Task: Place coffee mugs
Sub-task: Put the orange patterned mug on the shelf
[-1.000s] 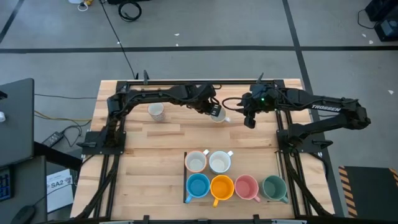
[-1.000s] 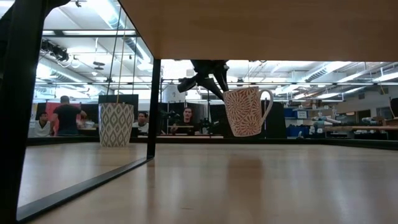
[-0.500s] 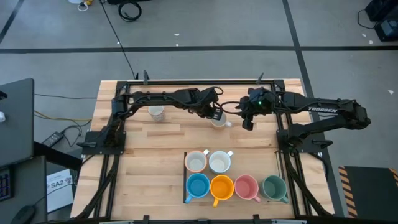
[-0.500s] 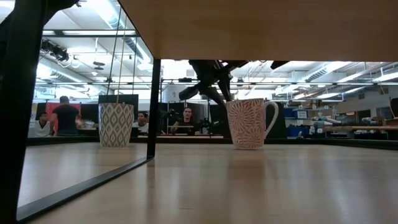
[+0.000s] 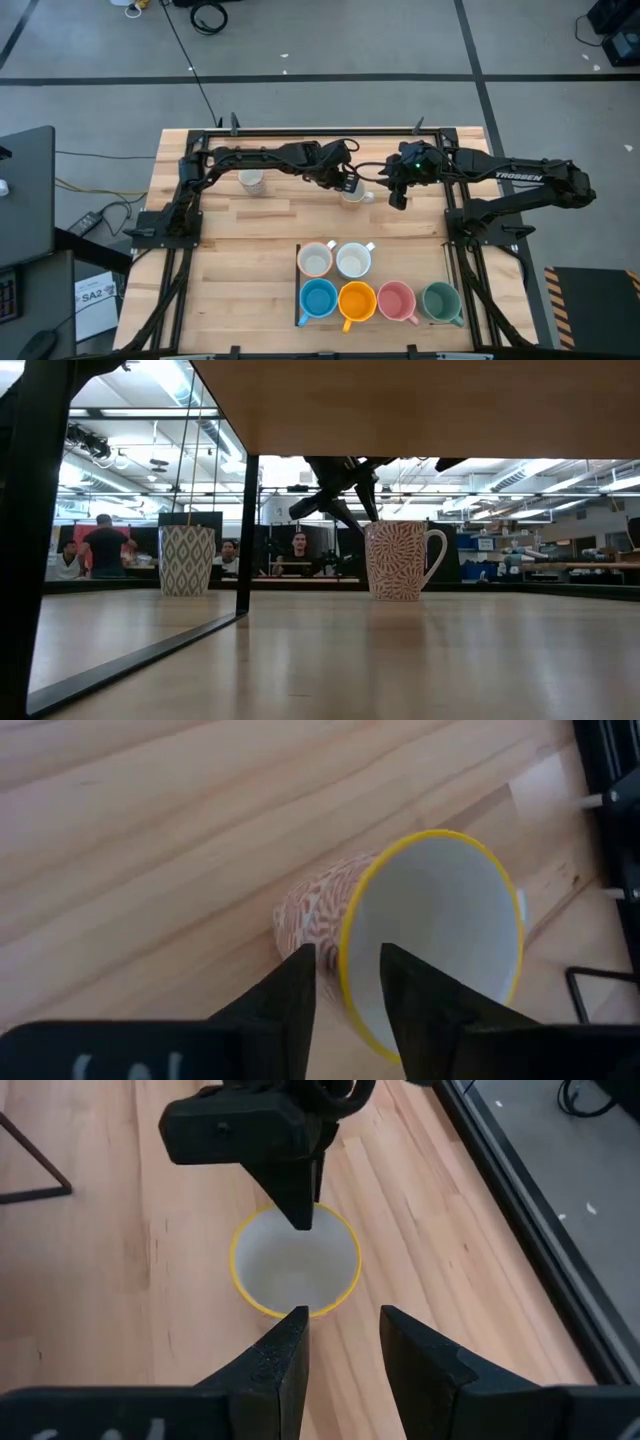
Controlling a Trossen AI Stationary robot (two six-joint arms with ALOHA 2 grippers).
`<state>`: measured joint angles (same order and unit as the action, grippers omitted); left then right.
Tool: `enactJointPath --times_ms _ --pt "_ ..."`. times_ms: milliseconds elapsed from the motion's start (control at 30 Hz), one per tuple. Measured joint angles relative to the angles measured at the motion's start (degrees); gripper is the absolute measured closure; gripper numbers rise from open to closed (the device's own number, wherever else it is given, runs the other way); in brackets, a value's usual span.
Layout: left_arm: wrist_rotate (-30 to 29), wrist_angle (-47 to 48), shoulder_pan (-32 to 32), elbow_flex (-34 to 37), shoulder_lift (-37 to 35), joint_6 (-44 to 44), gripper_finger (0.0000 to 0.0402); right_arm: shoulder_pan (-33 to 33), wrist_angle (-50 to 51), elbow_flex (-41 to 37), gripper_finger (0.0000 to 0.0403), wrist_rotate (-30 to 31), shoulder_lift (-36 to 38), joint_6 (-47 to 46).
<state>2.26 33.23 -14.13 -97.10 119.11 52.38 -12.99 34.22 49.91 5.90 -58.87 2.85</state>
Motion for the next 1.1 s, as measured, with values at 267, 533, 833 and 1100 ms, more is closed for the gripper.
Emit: enactJointPath --times_ms 267,533,833,1100 --pt "2.8 -2.2 -0.7 0.0 0.0 -2.1 0.0274 0.0 0.0 0.0 0.0272 0.0 0.0 -2.9" --pt "13.2 -2.4 -0.1 0.0 0.0 -2.1 0.0274 0.0 0.1 0.0 0.0272 0.0 0.0 -3.3" --pt "16.4 -2.6 1.5 0.0 0.0 -4.0 0.0273 0.0 0.2 0.0 0.0272 0.0 0.0 -3.3" --pt "16.1 -2.6 0.5 0.0 0.0 -9.4 0.0273 0.0 0.5 0.0 0.0272 0.0 0.0 -10.3"
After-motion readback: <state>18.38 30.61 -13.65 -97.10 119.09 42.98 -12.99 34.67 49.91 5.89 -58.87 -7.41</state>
